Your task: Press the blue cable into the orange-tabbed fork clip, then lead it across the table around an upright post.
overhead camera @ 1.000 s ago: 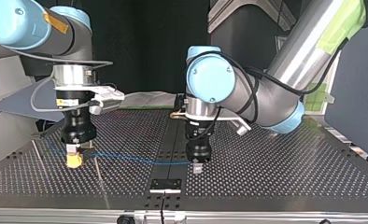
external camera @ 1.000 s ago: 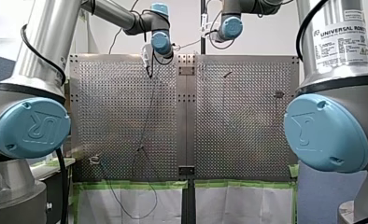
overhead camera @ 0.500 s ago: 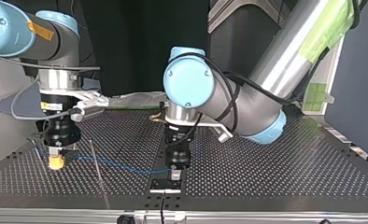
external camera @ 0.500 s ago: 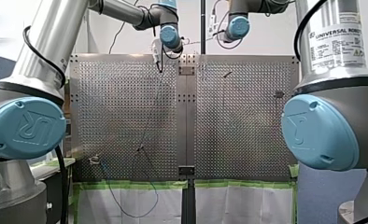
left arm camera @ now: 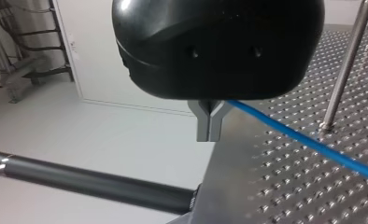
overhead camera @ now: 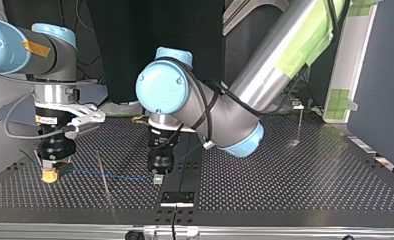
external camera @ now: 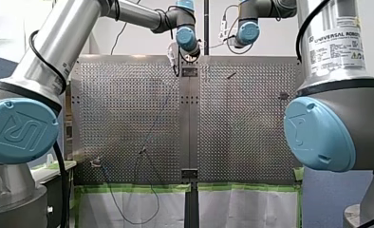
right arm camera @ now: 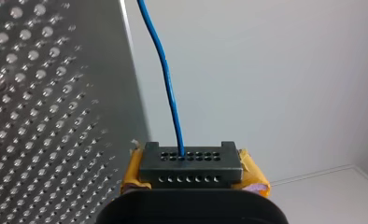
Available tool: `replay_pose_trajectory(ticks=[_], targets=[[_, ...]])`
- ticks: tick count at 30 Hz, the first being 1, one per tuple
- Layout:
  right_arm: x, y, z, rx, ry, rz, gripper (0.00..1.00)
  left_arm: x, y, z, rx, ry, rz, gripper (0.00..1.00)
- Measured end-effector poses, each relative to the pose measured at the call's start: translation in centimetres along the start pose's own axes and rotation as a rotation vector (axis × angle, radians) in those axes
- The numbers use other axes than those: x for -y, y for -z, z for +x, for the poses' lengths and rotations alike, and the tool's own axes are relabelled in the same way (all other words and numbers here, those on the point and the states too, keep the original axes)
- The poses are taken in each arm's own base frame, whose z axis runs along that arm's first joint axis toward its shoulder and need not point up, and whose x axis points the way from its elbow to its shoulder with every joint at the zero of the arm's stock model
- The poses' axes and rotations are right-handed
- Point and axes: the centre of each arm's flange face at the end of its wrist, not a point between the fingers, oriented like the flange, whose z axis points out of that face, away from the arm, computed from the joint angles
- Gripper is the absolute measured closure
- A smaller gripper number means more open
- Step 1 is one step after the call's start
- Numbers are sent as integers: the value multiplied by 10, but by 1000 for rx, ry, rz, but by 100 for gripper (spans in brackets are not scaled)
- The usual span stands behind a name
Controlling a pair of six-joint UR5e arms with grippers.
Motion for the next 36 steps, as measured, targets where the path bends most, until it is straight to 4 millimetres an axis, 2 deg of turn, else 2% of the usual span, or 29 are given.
replay_pose_trajectory(ticks=[11,24,30,36], targets=[[-30,-19,-22,25,6,-35,100,23,-24,34,-24,-9,19,100],[-71,-35,-30,24,14,-72,100,45,-47,63,-31,-13,36,100],[-87,-42,-41,39,18,-86,100,56,-54,68,-20,-6,50,100],[-99,-48,-49,46,20,-87,100,68,-58,55,19,18,67,100]])
